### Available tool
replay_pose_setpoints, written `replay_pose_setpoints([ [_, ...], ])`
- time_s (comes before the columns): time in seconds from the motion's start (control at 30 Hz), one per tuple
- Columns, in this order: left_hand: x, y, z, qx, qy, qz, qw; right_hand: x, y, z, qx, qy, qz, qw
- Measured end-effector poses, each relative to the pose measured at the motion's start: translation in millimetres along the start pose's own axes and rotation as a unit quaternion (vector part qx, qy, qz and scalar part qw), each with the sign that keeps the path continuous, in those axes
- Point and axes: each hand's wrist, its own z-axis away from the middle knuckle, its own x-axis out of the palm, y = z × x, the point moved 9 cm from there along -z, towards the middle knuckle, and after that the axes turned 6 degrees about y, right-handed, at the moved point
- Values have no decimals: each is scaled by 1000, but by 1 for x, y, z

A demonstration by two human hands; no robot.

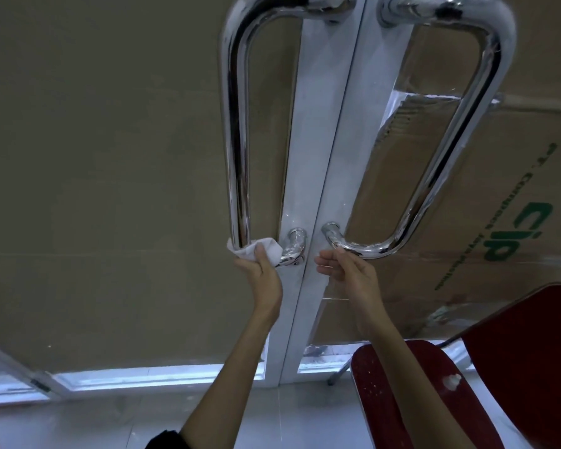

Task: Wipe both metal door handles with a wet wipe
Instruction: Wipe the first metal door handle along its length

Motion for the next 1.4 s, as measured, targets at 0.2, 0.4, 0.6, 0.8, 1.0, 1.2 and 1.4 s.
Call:
replay_pose_setpoints([
  [0.2,5,-28,7,-117,-79,1,990,2,-3,-3,6,-29,5,1000],
  [0.4,-4,-1,-4,18,23,0,1000,-13,0,-4,15,-27,14,999],
  [0.6,12,-29,18,-138,-121,-21,983,-9,4,-5,23,-46,24,998],
  [0.8,-4,2,-4,-23,25,-7,999,-4,-1,-5,20,-75,24,997],
  [1.0,23,-27,43,-149,-45,26,987,-11,-2,-3,12,-89,42,995],
  [1.2,7,9,60,-46,-157,-178,970,-9,-5,-1,-39,-126,113,985],
  [1.4,23,11,82,-160,-304,-167,924,24,0,8,-43,-219,110,968],
])
